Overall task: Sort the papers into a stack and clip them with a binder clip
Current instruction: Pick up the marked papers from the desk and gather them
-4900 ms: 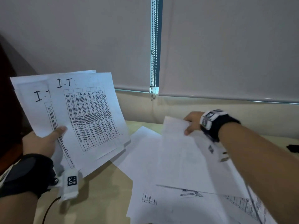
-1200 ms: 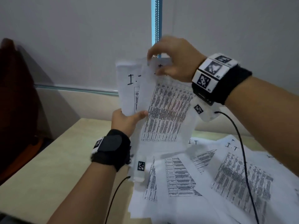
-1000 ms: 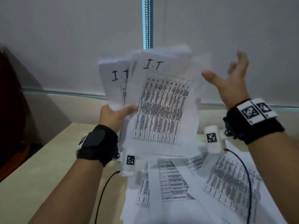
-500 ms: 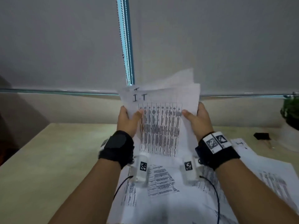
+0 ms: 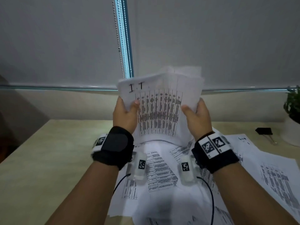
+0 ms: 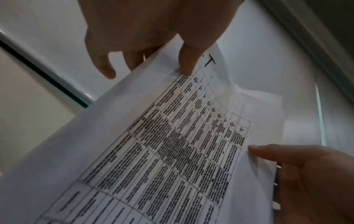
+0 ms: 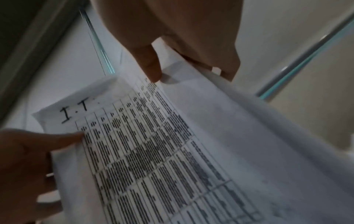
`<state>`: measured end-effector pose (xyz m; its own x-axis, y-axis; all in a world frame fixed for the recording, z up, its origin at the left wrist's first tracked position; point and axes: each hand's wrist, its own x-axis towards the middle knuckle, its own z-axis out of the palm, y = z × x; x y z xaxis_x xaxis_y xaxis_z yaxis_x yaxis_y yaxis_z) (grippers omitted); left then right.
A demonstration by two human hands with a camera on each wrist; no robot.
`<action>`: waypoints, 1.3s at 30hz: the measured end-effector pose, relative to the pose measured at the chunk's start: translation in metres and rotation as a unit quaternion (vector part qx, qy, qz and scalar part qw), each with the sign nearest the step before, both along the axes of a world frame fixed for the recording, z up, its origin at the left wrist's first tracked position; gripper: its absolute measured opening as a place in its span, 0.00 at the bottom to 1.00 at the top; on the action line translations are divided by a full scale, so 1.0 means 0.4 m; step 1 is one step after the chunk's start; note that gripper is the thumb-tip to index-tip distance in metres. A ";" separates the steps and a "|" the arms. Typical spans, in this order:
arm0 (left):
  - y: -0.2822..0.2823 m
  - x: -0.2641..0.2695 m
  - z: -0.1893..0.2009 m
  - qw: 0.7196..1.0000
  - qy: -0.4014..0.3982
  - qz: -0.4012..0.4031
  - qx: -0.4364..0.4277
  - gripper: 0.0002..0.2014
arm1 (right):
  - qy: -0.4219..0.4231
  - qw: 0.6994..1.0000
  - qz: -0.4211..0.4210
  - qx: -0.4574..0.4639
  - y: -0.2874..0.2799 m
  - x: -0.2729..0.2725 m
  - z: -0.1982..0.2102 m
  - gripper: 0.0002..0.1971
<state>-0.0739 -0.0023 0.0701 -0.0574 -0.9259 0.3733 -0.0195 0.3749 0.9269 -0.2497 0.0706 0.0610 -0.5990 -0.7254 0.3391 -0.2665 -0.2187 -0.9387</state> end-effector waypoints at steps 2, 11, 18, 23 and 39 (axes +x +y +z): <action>-0.010 -0.001 0.029 0.999 0.023 0.001 -0.024 0.18 | 0.002 1.000 0.001 -0.023 -0.011 -0.008 0.047 0.13; -0.010 0.005 -0.015 0.999 0.030 0.023 -0.011 0.17 | -0.041 0.999 0.033 0.005 0.004 0.019 0.004 0.13; -0.077 0.069 0.101 0.977 0.207 0.059 -0.013 0.09 | -0.177 0.984 0.008 -0.007 0.031 -0.035 -0.001 0.53; -0.029 0.019 0.032 0.946 0.299 0.010 0.125 0.17 | -0.357 0.924 0.130 -0.049 0.019 -0.004 -0.030 0.37; -0.099 0.064 -0.159 0.992 -0.038 -0.006 0.116 0.16 | -0.144 0.983 0.057 0.097 -0.004 -0.105 -0.102 0.20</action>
<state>-0.0481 -0.0418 0.0065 -0.0896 -0.9855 0.1439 -0.0902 0.1519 0.9843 -0.2917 0.0692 0.0202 -0.5609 -0.8277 0.0163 0.0314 -0.0409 -0.9987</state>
